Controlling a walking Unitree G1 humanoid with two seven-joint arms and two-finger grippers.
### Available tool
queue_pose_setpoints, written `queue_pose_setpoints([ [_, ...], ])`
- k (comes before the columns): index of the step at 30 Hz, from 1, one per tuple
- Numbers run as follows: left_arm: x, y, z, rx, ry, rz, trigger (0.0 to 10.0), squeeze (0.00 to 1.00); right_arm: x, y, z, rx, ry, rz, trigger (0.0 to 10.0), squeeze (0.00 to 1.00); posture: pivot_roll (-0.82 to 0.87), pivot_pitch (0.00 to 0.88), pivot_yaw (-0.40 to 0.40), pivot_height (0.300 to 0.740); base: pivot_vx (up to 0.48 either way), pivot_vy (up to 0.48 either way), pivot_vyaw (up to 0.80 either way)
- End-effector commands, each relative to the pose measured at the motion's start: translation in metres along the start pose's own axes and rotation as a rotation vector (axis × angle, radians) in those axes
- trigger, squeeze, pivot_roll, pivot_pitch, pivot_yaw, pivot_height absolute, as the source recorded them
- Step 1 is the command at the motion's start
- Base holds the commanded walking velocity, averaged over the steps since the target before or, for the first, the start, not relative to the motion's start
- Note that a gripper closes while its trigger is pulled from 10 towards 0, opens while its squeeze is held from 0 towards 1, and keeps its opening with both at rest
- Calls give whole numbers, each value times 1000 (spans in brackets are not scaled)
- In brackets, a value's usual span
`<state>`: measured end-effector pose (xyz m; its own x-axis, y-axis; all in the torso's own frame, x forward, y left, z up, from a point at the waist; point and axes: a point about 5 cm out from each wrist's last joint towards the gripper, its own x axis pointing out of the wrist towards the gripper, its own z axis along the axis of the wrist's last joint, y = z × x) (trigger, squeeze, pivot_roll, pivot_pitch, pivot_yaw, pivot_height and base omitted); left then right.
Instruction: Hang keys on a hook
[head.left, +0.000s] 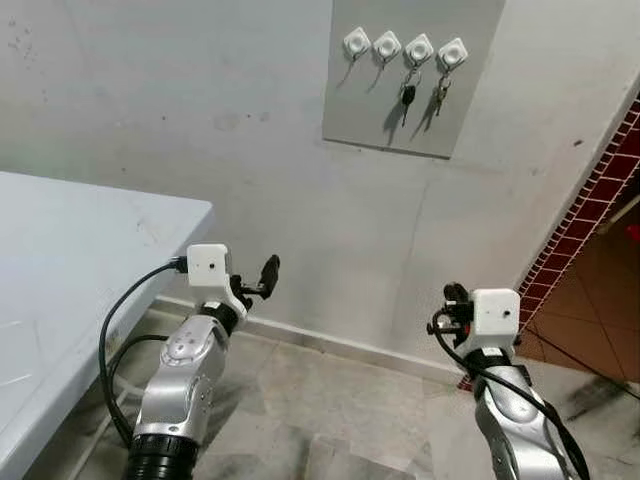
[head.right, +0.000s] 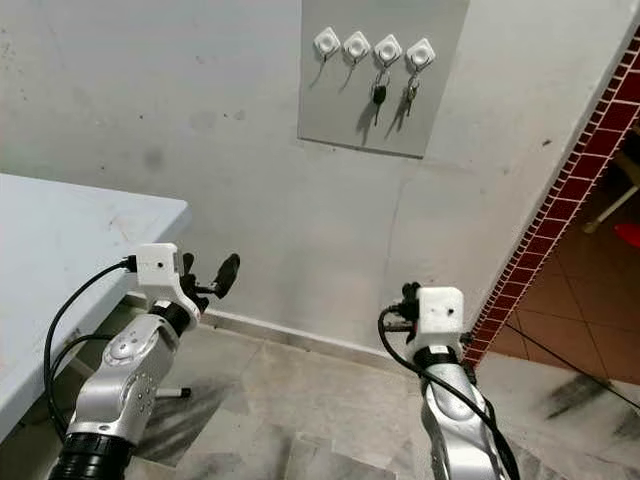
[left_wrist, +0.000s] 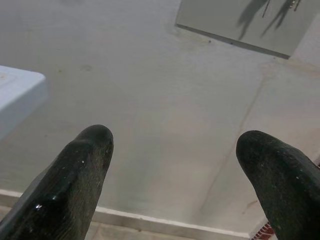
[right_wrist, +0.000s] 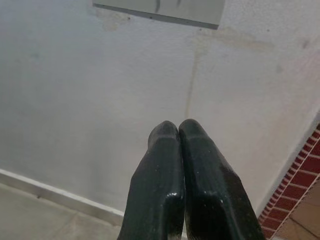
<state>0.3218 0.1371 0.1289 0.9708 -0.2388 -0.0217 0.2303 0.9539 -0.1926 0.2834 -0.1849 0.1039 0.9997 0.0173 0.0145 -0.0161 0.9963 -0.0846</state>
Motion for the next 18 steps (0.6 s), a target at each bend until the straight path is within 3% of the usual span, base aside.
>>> queue_pose_setpoints([
  [1, -2, 0, 9, 0, -25, -20, 10000, 0, 0, -5, 11, -13, -50, -6, 10000, 0, 25, 0, -25, 740, 0, 0, 0],
  [7, -3, -1, 20, -7, -66, -29, 10000, 0, -3, -1, 24, 42, -103, -1, 10000, 0, 24, 0, -27, 740, 0, 0, 0],
  [18, -4, 1, 29, -14, -91, -31, 10000, 0, -5, 5, 32, 74, -123, 17, 10000, 0, 24, 0, -28, 740, 429, 0, 0],
])
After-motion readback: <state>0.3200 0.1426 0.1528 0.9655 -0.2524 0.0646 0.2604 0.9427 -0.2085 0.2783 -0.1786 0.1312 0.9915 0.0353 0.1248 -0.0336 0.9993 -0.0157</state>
